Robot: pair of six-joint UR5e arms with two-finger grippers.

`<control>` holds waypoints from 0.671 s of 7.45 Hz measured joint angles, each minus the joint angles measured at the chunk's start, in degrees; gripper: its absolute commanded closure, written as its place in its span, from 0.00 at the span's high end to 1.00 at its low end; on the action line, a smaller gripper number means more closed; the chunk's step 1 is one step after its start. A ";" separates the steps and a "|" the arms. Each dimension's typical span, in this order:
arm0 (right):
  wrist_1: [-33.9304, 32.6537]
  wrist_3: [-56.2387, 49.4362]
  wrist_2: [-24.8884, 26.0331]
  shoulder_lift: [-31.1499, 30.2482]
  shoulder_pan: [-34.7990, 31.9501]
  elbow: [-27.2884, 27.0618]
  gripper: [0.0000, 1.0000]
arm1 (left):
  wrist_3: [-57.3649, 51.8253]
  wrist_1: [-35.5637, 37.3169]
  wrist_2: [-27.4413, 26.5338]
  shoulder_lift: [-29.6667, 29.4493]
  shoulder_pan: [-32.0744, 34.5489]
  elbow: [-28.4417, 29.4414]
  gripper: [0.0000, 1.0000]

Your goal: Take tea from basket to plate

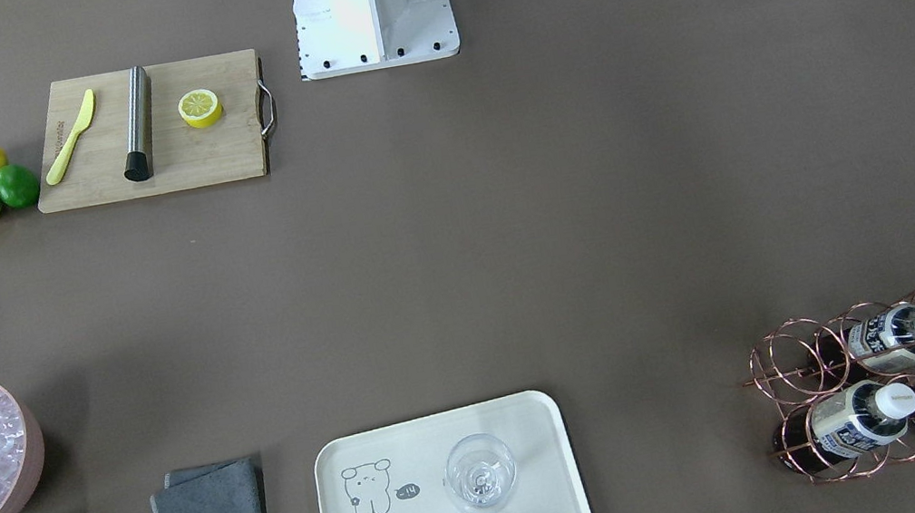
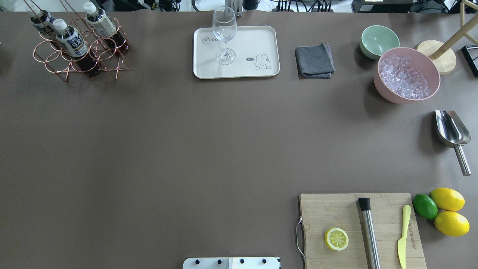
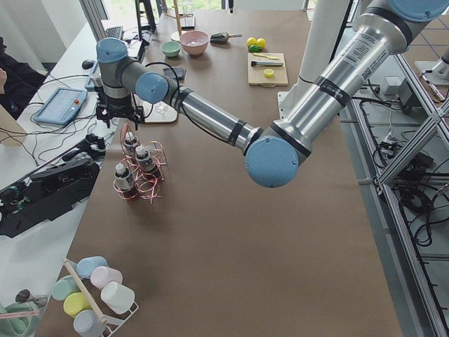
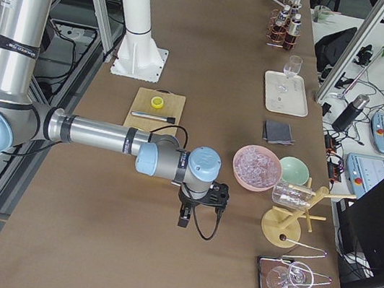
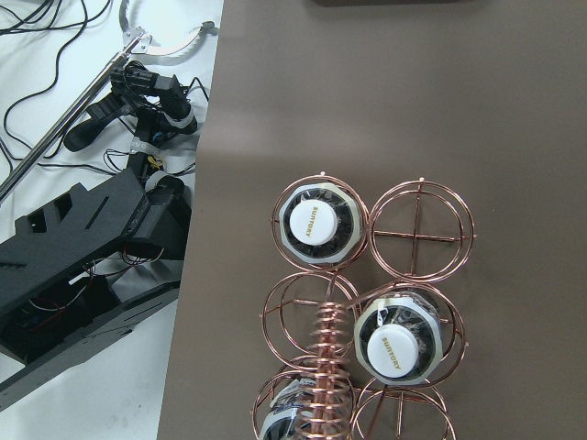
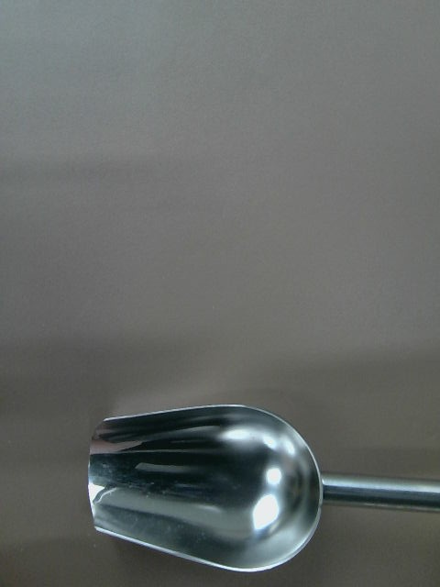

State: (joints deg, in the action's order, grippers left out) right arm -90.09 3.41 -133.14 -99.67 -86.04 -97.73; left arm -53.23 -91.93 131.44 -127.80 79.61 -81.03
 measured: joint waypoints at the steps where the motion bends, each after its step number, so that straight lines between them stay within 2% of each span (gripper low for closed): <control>1: 0.00 0.01 -0.01 0.00 0.00 0.00 1.00 | -0.02 -1.04 0.02 -0.81 0.02 2.06 0.98; 3: 0.00 -0.05 -0.01 0.00 0.00 0.06 1.00 | 0.20 -3.42 -0.03 -1.70 -0.16 5.22 0.97; 5: -0.04 -0.07 0.04 -0.07 0.00 0.13 1.00 | 0.42 -4.17 -0.04 -1.81 -0.58 6.34 0.73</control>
State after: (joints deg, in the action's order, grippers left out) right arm -90.13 3.34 -133.11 -99.74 -86.04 -97.60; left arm -52.81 -96.10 131.40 -129.62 79.03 -74.69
